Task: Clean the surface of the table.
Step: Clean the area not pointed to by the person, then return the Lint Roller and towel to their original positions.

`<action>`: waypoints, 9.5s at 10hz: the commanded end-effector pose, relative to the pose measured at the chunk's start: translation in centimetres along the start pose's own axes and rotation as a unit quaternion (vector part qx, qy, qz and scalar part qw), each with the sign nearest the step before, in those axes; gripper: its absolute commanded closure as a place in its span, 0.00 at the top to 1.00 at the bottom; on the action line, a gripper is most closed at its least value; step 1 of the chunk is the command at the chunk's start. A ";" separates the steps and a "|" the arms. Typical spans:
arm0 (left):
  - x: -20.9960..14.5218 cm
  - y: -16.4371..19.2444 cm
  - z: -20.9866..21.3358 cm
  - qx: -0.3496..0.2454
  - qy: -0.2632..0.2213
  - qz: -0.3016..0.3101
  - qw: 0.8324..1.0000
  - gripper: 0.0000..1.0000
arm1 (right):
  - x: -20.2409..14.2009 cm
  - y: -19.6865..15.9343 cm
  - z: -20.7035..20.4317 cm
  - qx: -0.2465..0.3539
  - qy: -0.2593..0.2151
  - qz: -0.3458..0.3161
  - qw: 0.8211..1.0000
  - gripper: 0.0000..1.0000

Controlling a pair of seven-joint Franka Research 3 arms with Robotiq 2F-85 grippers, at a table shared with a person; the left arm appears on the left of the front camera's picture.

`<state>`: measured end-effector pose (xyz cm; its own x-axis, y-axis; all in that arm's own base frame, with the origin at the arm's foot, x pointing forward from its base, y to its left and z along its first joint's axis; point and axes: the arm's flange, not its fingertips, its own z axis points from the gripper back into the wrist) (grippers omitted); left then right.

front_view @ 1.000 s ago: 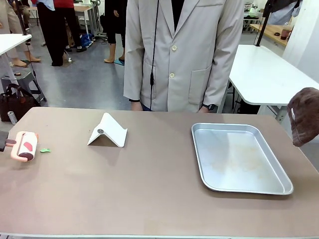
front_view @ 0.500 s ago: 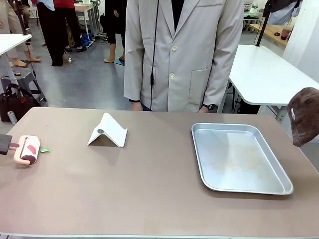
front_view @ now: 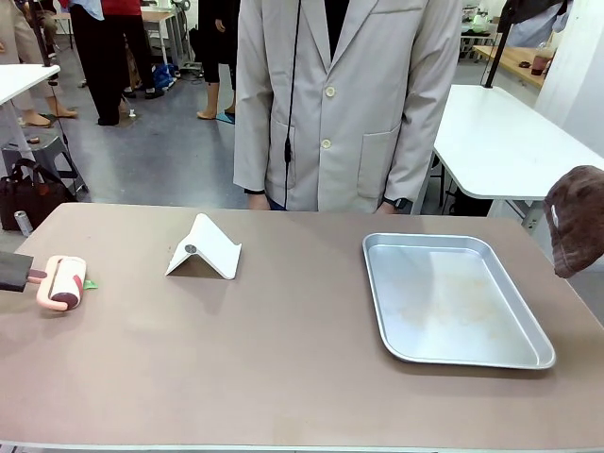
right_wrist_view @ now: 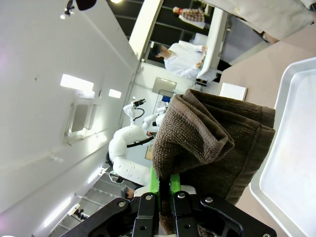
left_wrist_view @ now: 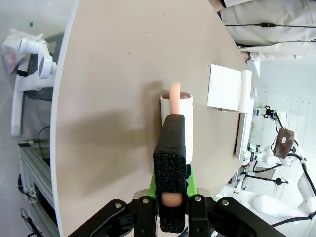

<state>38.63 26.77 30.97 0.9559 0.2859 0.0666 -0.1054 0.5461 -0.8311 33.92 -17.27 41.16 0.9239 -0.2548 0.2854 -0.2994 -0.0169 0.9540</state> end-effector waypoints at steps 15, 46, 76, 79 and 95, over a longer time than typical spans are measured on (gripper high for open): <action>-4.1 -11.8 2.4 -0.177 0.002 -0.168 0.970 0.22 | 0.0 0.4 -0.2 0.005 -0.003 0.005 1.000 0.09; -4.7 -16.6 4.2 -0.165 0.167 -0.067 0.970 0.22 | -0.1 2.8 -11.9 -0.015 0.061 0.065 0.996 0.09; 1.9 -36.1 -25.7 0.222 0.085 -0.094 0.967 0.22 | -3.4 -17.5 -39.7 -0.046 0.164 -0.056 0.984 0.09; 2.9 -36.2 -26.6 0.228 0.084 -0.111 0.964 0.22 | -3.2 -17.6 -39.4 -0.038 0.164 -0.058 0.984 0.09; 5.1 -32.8 -28.6 0.251 0.103 -0.104 0.957 0.04 | -2.7 -18.1 -38.9 -0.030 0.158 -0.075 0.984 0.09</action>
<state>54.63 -12.92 43.12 0.9988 -0.0032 0.0494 0.0250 0.8938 -0.4477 45.49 21.16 26.36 0.9855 0.0524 0.1611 -0.1629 0.0320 0.9861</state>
